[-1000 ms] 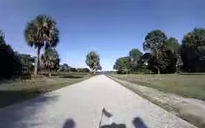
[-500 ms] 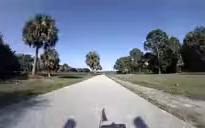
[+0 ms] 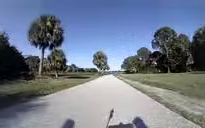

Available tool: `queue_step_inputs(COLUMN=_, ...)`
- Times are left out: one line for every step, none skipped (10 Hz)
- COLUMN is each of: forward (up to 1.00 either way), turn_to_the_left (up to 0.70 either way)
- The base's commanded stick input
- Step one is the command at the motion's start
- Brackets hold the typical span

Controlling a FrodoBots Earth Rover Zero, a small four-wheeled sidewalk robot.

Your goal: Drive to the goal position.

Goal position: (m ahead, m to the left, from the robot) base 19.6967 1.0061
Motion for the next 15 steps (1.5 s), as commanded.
queue_step_inputs(forward=0.70, turn_to_the_left=0.00)
queue_step_inputs(forward=0.70, turn_to_the_left=0.00)
queue_step_inputs(forward=0.70, turn_to_the_left=0.00)
queue_step_inputs(forward=0.70, turn_to_the_left=0.00)
queue_step_inputs(forward=0.70, turn_to_the_left=0.00)
queue_step_inputs(forward=0.70, turn_to_the_left=0.00)
queue_step_inputs(forward=0.70, turn_to_the_left=0.00)
queue_step_inputs(forward=0.70, turn_to_the_left=0.00)
queue_step_inputs(forward=0.70, turn_to_the_left=0.00)
queue_step_inputs(forward=0.70, turn_to_the_left=0.00)
queue_step_inputs(forward=0.70, turn_to_the_left=0.00)
queue_step_inputs(forward=0.70, turn_to_the_left=0.00)
queue_step_inputs(forward=0.70, turn_to_the_left=0.00)
queue_step_inputs(forward=0.70, turn_to_the_left=0.00)
queue_step_inputs(forward=0.70, turn_to_the_left=0.00)
